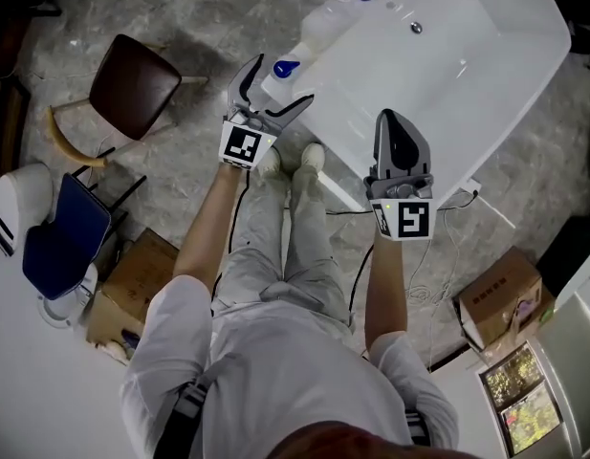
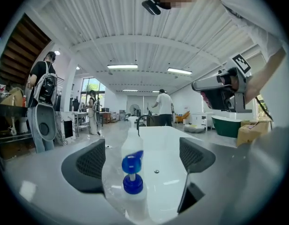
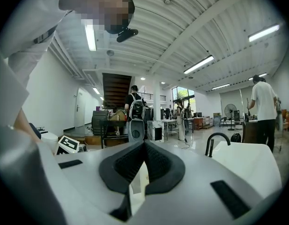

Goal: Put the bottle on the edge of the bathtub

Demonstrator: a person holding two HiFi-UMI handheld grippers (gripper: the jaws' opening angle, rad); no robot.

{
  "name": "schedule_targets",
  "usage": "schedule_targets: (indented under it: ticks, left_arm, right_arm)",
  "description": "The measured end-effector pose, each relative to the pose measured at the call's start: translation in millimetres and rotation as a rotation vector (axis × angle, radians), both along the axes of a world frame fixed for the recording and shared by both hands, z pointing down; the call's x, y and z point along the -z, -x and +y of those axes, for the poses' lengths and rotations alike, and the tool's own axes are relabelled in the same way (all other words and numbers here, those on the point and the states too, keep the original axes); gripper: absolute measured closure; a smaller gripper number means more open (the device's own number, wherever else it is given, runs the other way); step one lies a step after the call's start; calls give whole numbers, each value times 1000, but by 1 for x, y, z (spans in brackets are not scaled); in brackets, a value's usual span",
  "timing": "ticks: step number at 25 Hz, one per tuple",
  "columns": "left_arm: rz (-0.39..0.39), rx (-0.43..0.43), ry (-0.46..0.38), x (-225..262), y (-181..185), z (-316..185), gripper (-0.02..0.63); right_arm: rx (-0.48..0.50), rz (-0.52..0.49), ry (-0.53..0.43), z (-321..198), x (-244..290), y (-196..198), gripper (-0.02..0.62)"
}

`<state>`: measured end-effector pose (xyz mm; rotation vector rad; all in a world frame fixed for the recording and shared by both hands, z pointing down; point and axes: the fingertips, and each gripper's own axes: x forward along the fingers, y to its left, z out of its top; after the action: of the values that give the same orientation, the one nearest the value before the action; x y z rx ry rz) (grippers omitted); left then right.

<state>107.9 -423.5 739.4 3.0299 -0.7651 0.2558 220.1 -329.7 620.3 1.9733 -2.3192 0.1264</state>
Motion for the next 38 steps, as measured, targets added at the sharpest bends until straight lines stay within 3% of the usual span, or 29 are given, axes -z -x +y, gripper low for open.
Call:
schedule_targets:
  ticks: [11, 20, 27, 31, 38]
  left_arm:
    - [-2, 16, -2, 132, 20, 47, 298]
    - [17, 12, -1, 206, 47, 87, 475]
    - [62, -12, -27, 247, 61, 109, 529]
    - [33, 9, -41, 252, 76, 111, 567]
    - [30, 14, -65, 273, 63, 128, 604]
  right_arm:
    - [-3, -51, -12, 27, 119, 20, 595]
    - [53, -37, -30, 55, 176, 50, 594]
    - [102, -5, -27, 59, 188, 72, 594]
    - [132, -11, -42, 49, 188, 86, 595]
    - [151, 15, -90, 53, 208, 80, 594]
